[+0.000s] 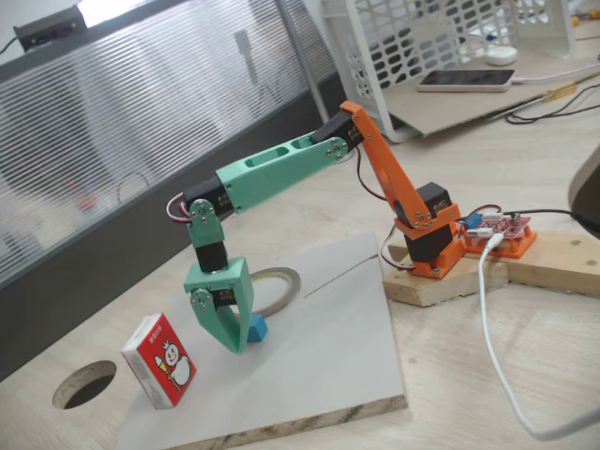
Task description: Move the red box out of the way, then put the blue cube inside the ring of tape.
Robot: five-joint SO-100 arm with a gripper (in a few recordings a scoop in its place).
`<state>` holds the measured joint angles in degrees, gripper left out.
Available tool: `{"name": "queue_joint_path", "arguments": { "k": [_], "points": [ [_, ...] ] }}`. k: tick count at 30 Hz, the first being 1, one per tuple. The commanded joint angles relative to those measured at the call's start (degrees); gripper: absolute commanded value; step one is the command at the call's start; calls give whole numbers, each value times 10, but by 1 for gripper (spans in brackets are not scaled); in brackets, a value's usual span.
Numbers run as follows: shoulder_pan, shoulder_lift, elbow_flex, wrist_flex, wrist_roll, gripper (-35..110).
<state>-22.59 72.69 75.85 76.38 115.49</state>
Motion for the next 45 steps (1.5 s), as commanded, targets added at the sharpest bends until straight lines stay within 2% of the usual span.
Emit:
{"name": "queue_joint_path", "arguments": {
  "k": [1,7,15,21,29,45],
  "points": [
    [-11,8,-10,1,11,0],
    [-6,8,-10,-11,11,0],
    [-4,-1,-10,-145,11,0],
    [-5,-67,-10,-148,11,0],
    [-4,-69,-65,-142,11,-1],
    [-4,-105,-68,-149,5,-1]
  ]
}}
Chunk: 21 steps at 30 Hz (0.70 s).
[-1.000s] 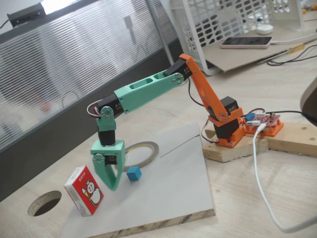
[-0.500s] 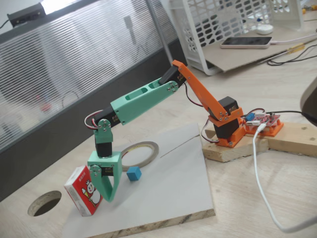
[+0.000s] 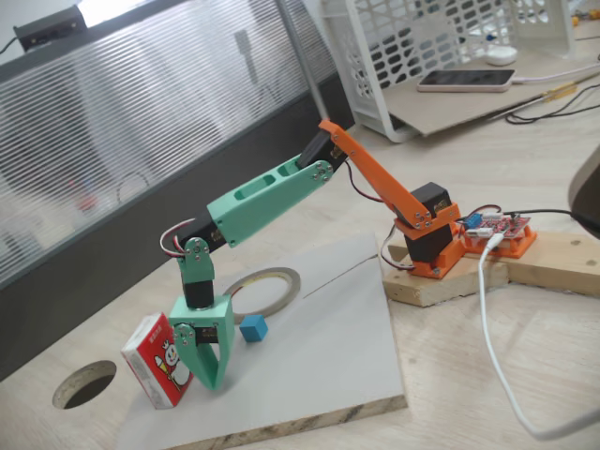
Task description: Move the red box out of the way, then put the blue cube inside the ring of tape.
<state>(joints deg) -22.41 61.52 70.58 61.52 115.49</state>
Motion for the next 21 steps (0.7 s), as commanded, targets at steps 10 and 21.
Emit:
{"name": "queue_joint_path", "arguments": {
  "k": [10,21],
  "points": [
    [-4,6,-26,-2,5,-1],
    [50,-84,-213,-1,5,-1]
  ]
}}
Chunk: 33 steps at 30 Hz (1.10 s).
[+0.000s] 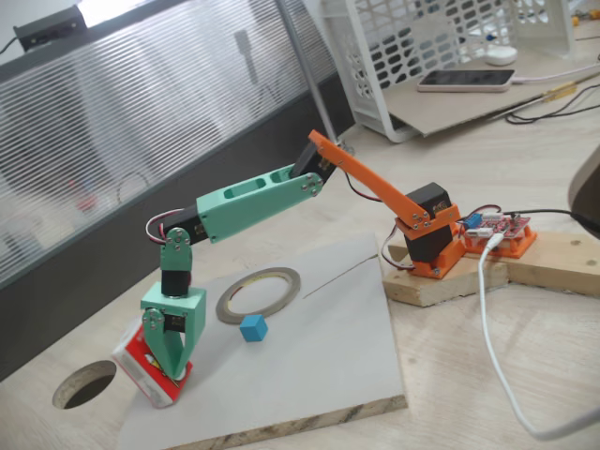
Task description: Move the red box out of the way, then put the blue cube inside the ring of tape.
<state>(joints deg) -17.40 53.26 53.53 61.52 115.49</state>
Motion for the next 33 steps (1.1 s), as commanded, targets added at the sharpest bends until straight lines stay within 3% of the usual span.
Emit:
{"name": "queue_joint_path", "arguments": {
  "k": [1,29,33],
  "points": [
    [0,-8,-47,-1,5,-1],
    [31,-19,-50,9,5,-1],
    [25,8,-50,69,5,-1]
  ]
}}
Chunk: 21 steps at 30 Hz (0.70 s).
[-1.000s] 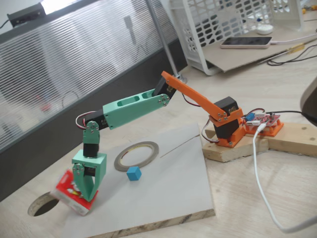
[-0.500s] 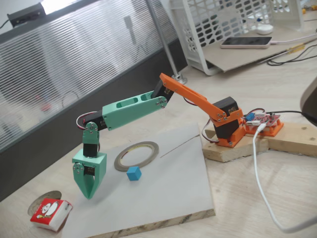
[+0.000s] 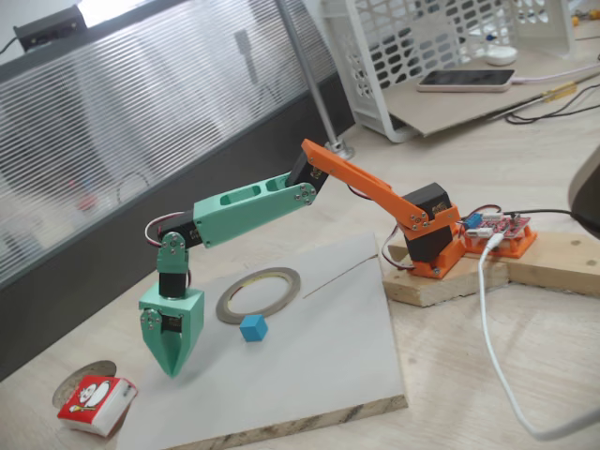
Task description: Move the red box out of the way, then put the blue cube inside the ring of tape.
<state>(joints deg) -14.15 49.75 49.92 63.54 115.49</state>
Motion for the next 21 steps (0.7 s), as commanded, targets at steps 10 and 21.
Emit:
{"name": "queue_joint_path", "arguments": {
  "k": [10,21],
  "points": [
    [0,207,-12,318,4,0],
    [0,208,-8,447,4,0]
  ]
}}
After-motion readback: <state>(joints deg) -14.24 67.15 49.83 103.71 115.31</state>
